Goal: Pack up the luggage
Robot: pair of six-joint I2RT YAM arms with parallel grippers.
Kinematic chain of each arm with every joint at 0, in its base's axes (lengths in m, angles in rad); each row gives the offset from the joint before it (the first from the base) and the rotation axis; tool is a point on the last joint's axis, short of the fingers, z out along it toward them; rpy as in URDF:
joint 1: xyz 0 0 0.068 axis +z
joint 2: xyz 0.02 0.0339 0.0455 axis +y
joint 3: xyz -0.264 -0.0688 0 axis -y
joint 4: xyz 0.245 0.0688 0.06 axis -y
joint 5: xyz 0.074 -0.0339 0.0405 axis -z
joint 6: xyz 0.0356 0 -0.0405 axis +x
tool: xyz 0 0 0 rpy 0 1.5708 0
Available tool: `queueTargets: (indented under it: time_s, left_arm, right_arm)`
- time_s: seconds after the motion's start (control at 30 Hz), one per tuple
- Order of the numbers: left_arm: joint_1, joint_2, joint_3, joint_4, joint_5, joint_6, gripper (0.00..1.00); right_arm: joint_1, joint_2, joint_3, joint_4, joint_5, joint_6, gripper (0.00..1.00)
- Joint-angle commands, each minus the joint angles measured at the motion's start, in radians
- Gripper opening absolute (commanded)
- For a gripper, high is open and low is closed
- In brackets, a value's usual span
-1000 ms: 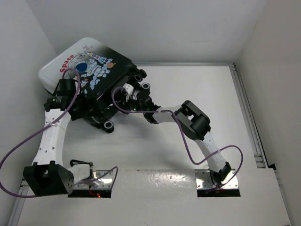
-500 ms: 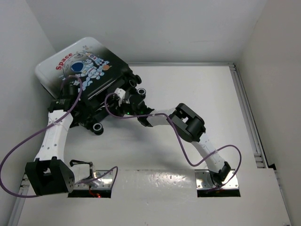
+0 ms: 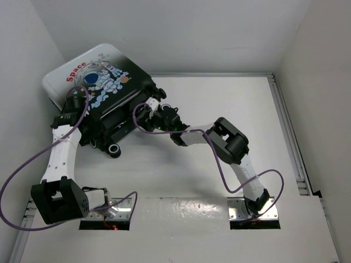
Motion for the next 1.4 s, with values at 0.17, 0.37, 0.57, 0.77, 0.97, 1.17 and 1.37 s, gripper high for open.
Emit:
queueTargets:
  time_s: [0.17, 0.37, 0.57, 0.77, 0.97, 1.17, 1.37]
  left_arm:
    - [0.094, 0.067, 0.012, 0.049, -0.242, 0.015, 0.02]
    - [0.132, 0.067, 0.003, 0.067, -0.260, 0.061, 0.00]
    - [0.203, 0.099, -0.015, 0.135, -0.242, 0.126, 0.00]
    - [0.203, 0.156, -0.006, 0.231, -0.263, 0.216, 0.00]
    - [0.156, 0.225, 0.029, 0.253, -0.268, 0.248, 0.00]
    - [0.082, 0.236, 0.004, 0.322, -0.214, 0.362, 0.00]
    - [0.005, 0.200, -0.071, 0.409, -0.170, 0.507, 0.00]
  right_arm:
    - [-0.198, -0.072, 0.023, -0.035, 0.206, 0.131, 0.00]
    - [-0.312, -0.087, -0.026, -0.081, 0.151, 0.308, 0.00]
    - [-0.438, -0.065, -0.008, -0.124, -0.004, 0.523, 0.00]
    - [-0.543, 0.030, 0.109, -0.161, -0.171, 0.720, 0.00]
    - [-0.609, 0.173, 0.338, -0.215, -0.225, 0.836, 0.00]
    - [-0.619, 0.290, 0.573, -0.310, -0.194, 0.916, 0.00]
    - [-0.627, 0.399, 0.802, -0.376, -0.128, 0.926, 0.00]
